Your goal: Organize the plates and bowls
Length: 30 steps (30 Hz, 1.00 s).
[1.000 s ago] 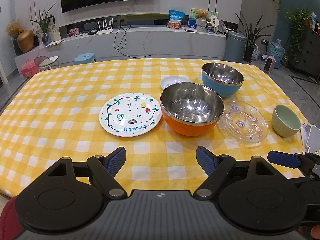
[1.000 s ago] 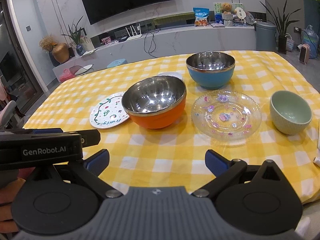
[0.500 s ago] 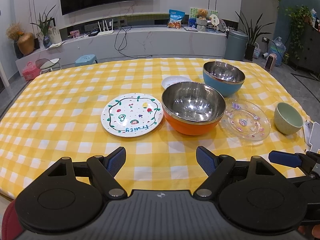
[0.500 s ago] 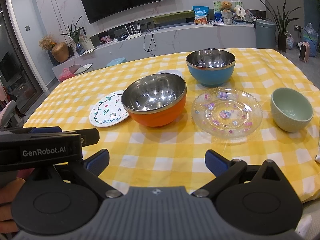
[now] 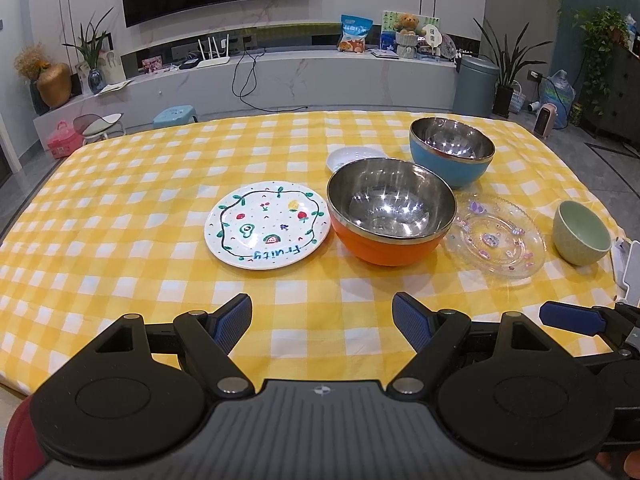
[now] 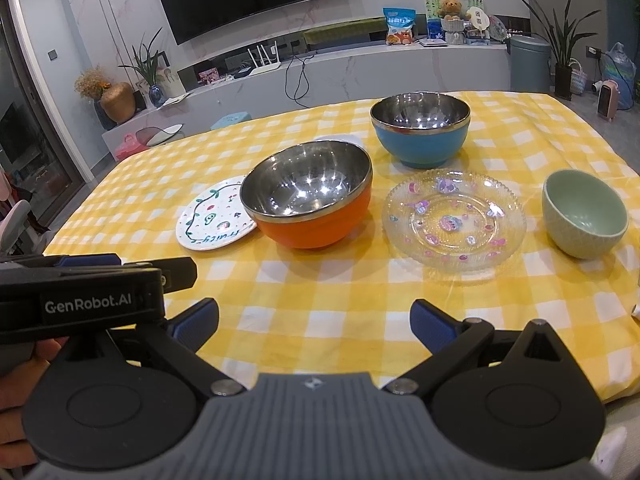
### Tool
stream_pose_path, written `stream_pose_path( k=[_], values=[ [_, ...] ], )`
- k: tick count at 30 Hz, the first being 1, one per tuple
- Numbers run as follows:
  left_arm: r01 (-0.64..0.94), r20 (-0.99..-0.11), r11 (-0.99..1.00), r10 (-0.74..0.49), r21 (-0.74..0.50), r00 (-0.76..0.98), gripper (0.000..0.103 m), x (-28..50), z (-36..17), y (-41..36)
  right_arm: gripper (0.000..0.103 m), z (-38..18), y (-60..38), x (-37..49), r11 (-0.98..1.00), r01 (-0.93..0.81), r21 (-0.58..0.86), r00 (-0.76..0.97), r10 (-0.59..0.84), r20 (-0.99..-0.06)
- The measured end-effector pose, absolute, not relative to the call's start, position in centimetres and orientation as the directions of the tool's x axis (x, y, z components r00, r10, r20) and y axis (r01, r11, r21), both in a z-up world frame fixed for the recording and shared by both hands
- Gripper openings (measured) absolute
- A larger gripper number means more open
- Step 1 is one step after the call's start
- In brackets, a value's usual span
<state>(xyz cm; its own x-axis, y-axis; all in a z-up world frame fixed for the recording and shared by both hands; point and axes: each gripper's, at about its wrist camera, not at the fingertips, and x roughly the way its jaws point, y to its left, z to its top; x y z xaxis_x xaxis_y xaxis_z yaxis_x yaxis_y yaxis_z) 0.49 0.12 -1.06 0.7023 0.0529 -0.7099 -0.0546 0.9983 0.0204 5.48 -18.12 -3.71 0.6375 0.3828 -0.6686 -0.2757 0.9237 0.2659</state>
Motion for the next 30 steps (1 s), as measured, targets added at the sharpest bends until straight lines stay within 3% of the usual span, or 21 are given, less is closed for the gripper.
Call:
stream_pose_path(
  k=[10, 20, 30],
  values=[
    [-0.086, -0.695, 0.996, 0.063, 0.002, 0.717, 0.093, 0.8, 0.4, 1.1, 0.100, -1.8, -19.1, 5.3, 0.943, -0.256, 0.211, 0.689, 0.331, -0.645],
    [-0.164, -0.675, 0.986, 0.117, -0.007, 0.728, 0.093, 3.0, 4.2, 2.2, 0.100, 2.0, -23.0, 7.0, 0.927, -0.184, 0.328, 0.726, 0.353, -0.591],
    [-0.189, -0.704, 0.982, 0.142, 0.011, 0.696, 0.093, 8.1, 3.8, 3.5, 0.100, 4.6, -23.3, 11.5, 0.945, -0.173, 0.279, 0.759, 0.308, -0.574]
  ],
)
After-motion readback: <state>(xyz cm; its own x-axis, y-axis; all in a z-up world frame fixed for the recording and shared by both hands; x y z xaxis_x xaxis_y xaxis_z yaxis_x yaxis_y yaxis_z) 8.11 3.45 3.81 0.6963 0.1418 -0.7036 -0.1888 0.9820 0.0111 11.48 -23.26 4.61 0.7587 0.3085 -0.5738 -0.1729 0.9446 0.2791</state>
